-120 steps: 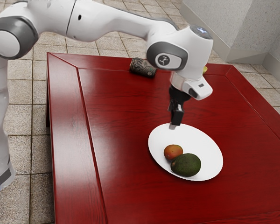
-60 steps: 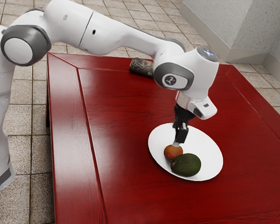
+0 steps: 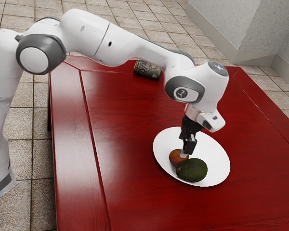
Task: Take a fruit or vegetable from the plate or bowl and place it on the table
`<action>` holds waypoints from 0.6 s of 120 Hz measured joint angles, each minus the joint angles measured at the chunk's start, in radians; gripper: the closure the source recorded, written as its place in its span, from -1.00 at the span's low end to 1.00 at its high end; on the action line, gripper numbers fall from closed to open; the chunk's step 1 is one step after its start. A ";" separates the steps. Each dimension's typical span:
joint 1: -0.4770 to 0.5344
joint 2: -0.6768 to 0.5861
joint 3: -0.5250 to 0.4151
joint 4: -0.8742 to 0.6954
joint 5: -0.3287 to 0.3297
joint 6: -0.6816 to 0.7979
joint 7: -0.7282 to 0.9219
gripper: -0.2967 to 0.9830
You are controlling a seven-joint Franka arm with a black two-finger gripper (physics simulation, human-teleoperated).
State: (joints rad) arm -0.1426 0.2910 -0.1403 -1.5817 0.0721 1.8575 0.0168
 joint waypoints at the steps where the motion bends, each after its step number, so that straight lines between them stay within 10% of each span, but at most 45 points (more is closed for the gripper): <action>1: 0.000 0.003 0.000 0.002 0.000 0.000 0.000 -0.54; 56: 0.018 0.129 0.016 0.065 -0.012 0.003 0.001 -0.53; 72: 0.017 0.136 0.016 0.071 -0.021 0.002 0.000 -0.20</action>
State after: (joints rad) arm -0.1257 0.4265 -0.1245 -1.5103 0.0511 1.8596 0.0170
